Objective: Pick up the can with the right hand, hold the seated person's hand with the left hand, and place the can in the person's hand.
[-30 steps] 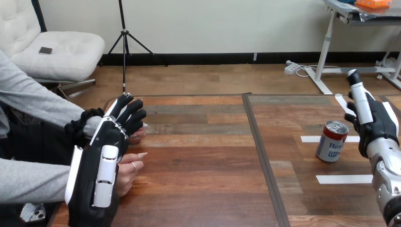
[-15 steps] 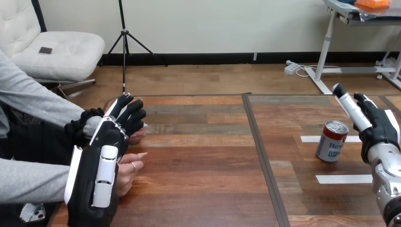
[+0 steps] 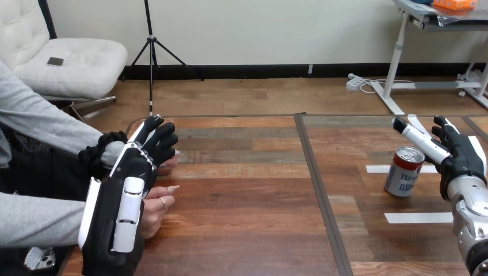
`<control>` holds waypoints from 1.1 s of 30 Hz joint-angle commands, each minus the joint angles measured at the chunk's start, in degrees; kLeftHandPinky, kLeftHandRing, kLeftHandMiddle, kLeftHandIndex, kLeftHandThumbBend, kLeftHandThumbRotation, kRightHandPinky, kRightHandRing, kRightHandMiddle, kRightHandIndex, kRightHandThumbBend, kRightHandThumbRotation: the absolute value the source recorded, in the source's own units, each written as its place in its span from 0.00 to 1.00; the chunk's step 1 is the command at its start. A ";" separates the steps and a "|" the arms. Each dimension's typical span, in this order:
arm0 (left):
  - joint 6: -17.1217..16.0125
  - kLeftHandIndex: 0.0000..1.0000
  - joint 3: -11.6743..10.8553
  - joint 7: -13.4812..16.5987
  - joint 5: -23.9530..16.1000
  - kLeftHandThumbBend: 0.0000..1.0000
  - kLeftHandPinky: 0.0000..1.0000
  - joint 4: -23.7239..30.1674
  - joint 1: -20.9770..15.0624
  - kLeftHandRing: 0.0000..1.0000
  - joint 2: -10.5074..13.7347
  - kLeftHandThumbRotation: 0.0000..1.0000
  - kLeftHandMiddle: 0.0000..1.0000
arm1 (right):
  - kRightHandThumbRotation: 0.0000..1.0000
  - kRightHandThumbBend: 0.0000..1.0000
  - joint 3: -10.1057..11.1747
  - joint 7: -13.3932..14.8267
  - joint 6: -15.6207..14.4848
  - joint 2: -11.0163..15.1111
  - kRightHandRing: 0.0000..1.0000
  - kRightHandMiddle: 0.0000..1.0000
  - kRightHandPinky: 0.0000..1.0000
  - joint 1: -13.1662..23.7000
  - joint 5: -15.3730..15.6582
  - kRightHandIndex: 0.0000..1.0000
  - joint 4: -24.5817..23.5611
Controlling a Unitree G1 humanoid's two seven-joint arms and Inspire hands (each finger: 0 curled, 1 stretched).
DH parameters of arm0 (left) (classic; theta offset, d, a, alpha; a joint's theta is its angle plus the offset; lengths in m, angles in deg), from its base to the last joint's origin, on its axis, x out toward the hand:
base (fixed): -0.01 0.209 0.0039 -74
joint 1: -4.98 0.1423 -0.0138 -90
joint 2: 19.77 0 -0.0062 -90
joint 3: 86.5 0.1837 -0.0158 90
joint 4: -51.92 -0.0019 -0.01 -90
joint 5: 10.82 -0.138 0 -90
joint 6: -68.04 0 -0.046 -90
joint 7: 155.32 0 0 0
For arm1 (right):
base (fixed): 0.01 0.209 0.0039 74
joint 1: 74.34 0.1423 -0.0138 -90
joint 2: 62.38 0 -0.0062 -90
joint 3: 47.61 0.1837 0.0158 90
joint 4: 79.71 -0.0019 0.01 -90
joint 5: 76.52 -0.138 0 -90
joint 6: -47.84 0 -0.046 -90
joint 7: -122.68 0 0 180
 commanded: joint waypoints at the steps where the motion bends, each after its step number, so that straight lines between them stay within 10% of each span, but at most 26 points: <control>1: 0.31 0.89 -0.63 -0.01 0.18 0.46 0.87 1.91 -2.34 0.87 0.60 0.99 0.87 | 0.33 1.00 0.57 -0.83 0.96 0.35 0.96 0.97 0.87 3.13 -0.60 0.98 -0.62; 33: 0.55 0.88 -1.08 -0.34 0.02 0.49 0.84 1.79 -2.56 0.85 0.38 0.97 0.86 | 0.27 1.00 -3.09 -0.77 0.47 1.13 0.94 0.95 0.86 2.82 4.09 0.97 -0.76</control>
